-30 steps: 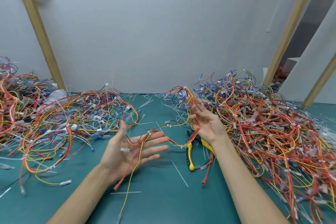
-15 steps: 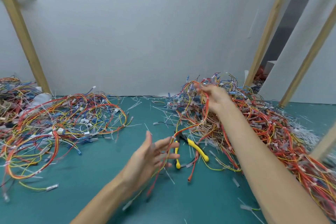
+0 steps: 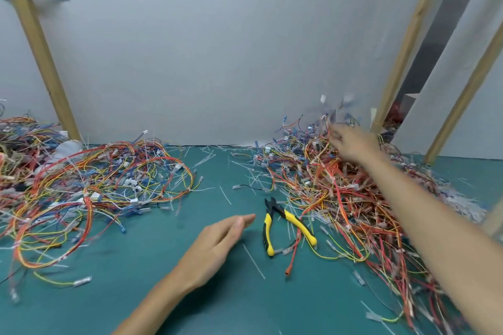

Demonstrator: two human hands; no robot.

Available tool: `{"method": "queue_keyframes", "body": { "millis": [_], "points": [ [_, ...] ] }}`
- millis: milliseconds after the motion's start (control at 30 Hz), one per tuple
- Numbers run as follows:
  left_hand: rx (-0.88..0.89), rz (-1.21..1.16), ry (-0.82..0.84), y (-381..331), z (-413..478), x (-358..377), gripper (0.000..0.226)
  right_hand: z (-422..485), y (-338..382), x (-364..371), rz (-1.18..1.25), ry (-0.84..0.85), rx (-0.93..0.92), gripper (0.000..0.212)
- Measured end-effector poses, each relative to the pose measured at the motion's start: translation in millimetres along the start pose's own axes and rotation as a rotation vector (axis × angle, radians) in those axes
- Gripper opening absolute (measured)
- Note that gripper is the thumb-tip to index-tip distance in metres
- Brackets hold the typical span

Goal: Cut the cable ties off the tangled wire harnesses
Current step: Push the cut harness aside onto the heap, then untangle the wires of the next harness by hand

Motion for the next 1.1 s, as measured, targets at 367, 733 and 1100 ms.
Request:
{"method": "queue_keyframes", "body": {
  "millis": [367,733,1100],
  "points": [
    [0.08,0.794,0.016,26,7,-15,0.05,-14,-11,50,-0.101,0.103,0.122,0.057],
    [0.075,0.941,-0.047,32,7,-25,0.048,-143,214,22,0.338,-0.156,-0.381,0.044],
    [0.038,0.953,-0.116,33,6,-34,0.049,-166,251,113,0.054,0.042,-0.518,0.044]
  ]
}}
Point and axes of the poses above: each hand's wrist, its own z-axis towards the middle knuckle, its own x-axis out of the palm, y = z × x, the point moved 10 cm from there along z, towards the middle knuckle, and after that the axes turned 4 degrees about -z, right-handed, at the moved point
